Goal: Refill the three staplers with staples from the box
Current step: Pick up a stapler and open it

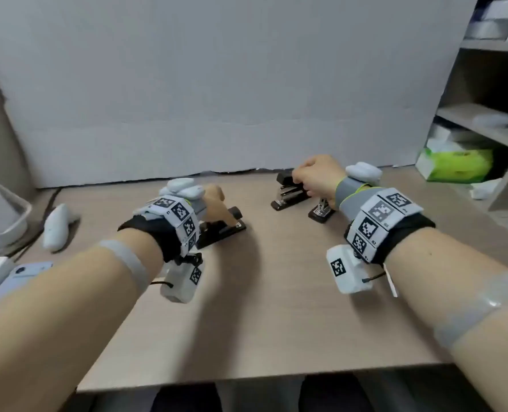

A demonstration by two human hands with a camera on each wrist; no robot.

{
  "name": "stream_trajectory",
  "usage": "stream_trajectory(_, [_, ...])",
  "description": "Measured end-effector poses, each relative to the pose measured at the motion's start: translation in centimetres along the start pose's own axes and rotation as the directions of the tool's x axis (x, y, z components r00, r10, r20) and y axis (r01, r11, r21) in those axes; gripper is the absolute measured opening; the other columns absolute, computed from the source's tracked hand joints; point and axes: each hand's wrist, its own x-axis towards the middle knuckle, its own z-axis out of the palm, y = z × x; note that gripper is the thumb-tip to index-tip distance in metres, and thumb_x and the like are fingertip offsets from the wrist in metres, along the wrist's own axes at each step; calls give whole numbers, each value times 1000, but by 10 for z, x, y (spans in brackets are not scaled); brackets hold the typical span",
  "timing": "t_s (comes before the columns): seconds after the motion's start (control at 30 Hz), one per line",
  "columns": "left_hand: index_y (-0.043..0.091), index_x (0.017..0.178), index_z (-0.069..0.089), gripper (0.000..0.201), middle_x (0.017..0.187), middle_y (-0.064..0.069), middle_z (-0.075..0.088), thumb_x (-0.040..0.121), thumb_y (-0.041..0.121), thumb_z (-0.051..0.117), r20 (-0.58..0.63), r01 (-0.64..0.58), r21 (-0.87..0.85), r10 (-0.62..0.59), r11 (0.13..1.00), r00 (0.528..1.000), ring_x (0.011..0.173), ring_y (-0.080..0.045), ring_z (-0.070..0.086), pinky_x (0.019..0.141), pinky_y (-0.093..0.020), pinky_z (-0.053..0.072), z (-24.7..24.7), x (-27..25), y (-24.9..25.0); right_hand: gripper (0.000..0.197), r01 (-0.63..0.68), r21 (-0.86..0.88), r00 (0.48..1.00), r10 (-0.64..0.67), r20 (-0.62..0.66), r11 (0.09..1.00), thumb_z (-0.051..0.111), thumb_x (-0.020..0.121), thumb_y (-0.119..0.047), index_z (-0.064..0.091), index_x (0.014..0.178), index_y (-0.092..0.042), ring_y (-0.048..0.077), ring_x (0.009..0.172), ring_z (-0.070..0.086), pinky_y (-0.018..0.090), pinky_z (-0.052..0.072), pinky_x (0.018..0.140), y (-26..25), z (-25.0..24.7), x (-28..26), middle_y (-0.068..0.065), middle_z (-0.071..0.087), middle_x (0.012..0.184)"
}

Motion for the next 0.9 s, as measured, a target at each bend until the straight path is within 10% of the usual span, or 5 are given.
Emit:
stream_trajectory(0.17, [15, 110, 63, 55, 100, -8, 68, 61, 36, 76, 54, 16, 99, -21, 995, 998, 90, -28, 66, 84, -39, 56, 31, -7, -24, 32, -42, -58, 997, 38, -66, 997, 55, 53, -28, 71, 78, -15, 24, 67, 46, 34, 44, 63, 10, 1, -12, 5, 52, 68])
stream_trajectory(0.4, [22, 89, 58, 11, 77, -1, 62, 78, 25, 61, -194, -22, 46, 30, 999, 981, 74, -25, 57, 58, -23, 42, 23, 20, -40, 24, -83, 28, 995, 85, -60, 996, 51, 58, -20, 65, 78, -17, 23, 71, 40, 37, 45, 64, 16, 13, -3, 7, 47, 73])
stream_trajectory(0.63, [11, 86, 56, 26, 65, 1, 52, 77, 33, 66, -239, 111, -146, -144, 983, 960, 74, -21, 57, 59, -18, 41, 5, 71, -79, 71, -143, -212, 980, 109, -164, 967, 59, 76, -38, 38, 143, -23, 33, 117, 48, 38, 40, 98, 3, 37, 45, 13, 44, 136])
stream_trajectory(0.8, [9, 93, 59, 18, 85, -12, 61, 80, 14, 71, -158, 116, -236, -155, 965, 975, 81, -30, 60, 79, -38, 51, 11, 81, -82, 69, -224, -250, 971, 195, -137, 942, 60, 81, -44, 34, 140, -18, 29, 95, 40, 33, 36, 82, 1, 48, 67, 12, 49, 118])
stream_trajectory(0.9, [12, 95, 61, 54, 88, -5, 65, 52, 44, 71, -117, 127, -191, -150, 973, 982, 81, -25, 63, 83, -37, 55, 12, 90, -80, 52, -264, -210, 963, 246, -109, 941, 64, 77, -45, 47, 115, -13, 28, 91, 48, 33, 43, 83, 0, 53, 75, 6, 54, 90])
